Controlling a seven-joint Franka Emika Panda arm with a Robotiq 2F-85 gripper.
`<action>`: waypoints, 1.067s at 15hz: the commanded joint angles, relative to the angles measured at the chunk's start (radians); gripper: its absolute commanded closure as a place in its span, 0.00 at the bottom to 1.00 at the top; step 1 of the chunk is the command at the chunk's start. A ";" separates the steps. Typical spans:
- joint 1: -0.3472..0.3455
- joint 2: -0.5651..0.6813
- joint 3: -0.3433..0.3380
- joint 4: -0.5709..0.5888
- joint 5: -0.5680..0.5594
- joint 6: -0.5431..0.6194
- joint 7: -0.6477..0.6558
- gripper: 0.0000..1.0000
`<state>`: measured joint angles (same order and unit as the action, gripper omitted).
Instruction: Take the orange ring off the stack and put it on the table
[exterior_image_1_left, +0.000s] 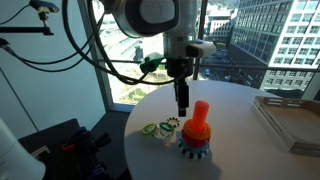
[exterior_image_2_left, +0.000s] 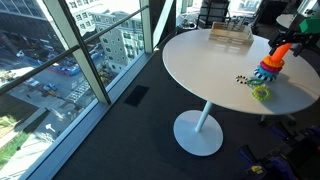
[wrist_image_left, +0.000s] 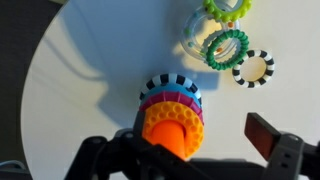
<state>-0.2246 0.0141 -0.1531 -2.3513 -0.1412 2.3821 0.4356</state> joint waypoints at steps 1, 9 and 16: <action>0.015 -0.017 -0.015 -0.059 0.039 0.073 0.032 0.00; 0.005 -0.005 -0.040 -0.127 0.046 0.212 0.120 0.00; 0.011 0.039 -0.060 -0.105 0.034 0.247 0.173 0.00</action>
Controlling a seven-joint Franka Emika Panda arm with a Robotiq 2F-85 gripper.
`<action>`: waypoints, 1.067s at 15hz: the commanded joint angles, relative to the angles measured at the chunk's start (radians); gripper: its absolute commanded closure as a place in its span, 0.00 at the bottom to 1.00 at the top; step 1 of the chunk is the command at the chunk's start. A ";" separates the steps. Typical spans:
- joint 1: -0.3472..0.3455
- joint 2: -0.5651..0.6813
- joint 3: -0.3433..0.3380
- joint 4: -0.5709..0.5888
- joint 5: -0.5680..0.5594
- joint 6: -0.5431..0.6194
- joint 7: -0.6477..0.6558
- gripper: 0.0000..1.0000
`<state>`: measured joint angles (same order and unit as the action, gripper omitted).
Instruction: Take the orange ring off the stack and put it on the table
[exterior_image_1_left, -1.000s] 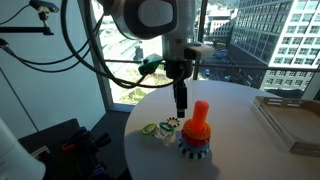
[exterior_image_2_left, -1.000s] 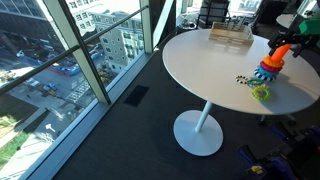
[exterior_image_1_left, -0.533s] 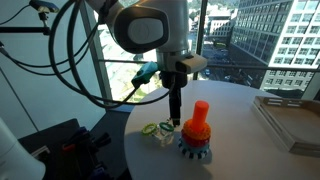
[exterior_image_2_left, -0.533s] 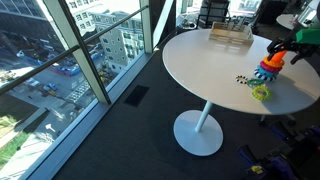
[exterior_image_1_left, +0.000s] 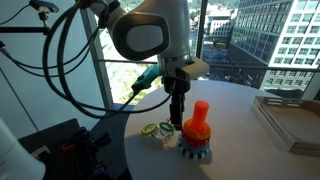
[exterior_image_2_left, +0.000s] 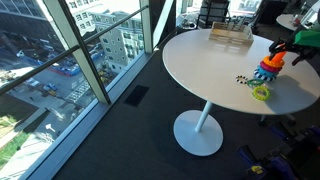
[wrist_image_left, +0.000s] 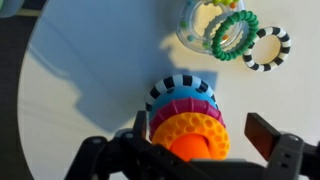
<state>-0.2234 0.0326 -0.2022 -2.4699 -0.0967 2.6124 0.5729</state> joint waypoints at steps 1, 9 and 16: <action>0.012 0.029 -0.011 0.017 -0.014 0.020 0.039 0.00; 0.038 0.099 -0.023 0.062 -0.036 0.020 0.064 0.00; 0.064 0.140 -0.047 0.106 -0.029 0.011 0.053 0.00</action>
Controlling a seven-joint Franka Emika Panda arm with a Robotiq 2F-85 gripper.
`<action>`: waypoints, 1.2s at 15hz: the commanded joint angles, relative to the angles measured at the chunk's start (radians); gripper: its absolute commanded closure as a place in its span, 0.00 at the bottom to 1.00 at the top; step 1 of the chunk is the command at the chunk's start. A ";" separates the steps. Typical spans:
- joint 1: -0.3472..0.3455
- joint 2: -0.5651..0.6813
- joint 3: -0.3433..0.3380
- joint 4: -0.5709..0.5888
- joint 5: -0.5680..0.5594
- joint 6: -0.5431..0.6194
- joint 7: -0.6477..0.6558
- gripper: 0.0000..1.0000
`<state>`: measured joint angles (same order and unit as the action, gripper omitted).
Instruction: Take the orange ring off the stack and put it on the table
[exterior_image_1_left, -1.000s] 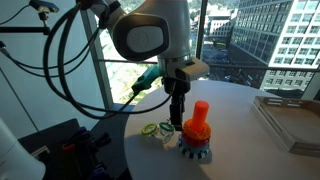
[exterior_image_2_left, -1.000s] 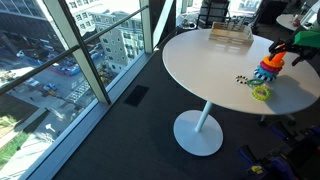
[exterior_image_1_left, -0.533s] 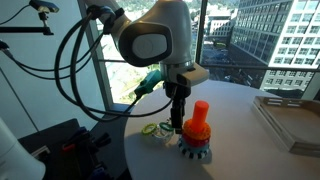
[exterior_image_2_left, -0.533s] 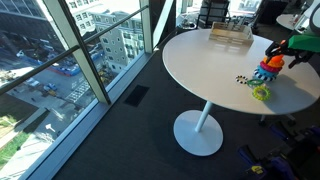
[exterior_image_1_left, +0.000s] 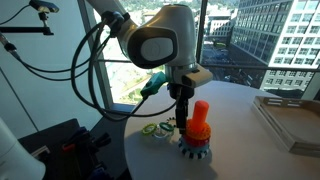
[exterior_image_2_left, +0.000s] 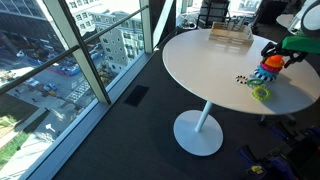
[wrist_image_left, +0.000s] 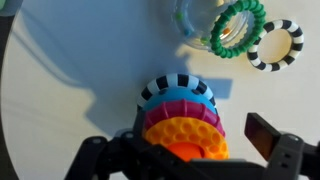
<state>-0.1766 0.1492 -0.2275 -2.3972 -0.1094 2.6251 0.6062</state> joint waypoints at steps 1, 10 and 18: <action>0.020 0.029 -0.024 0.040 -0.014 -0.004 0.018 0.00; 0.030 0.067 -0.047 0.072 -0.007 -0.004 0.016 0.00; 0.035 0.072 -0.062 0.071 -0.004 -0.001 0.015 0.00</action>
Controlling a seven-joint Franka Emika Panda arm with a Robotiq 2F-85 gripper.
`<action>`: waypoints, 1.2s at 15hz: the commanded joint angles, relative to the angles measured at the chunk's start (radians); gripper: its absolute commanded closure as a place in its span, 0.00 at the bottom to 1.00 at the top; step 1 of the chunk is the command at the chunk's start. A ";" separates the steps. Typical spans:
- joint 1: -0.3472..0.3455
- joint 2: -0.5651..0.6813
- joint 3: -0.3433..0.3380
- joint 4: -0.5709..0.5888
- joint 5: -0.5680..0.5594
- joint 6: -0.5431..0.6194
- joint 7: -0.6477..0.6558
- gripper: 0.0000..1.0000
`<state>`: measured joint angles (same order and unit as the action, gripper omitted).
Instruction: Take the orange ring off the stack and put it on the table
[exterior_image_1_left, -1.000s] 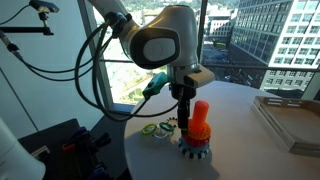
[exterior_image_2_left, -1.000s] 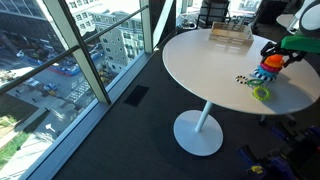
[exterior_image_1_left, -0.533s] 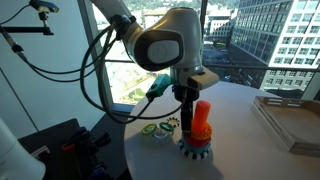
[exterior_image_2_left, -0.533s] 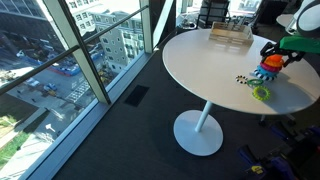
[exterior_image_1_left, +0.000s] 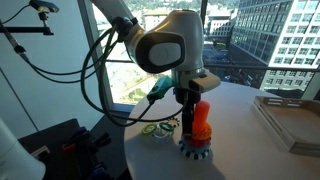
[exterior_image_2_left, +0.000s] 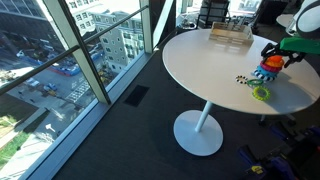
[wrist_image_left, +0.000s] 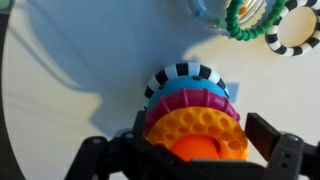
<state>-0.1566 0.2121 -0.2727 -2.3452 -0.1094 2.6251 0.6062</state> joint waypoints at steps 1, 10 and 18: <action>0.015 0.007 -0.017 0.018 -0.004 -0.002 0.015 0.00; 0.013 -0.001 -0.017 0.015 0.003 -0.005 0.009 0.08; 0.010 -0.010 -0.019 0.013 0.007 -0.008 0.005 0.16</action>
<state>-0.1560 0.2115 -0.2794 -2.3421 -0.1084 2.6251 0.6062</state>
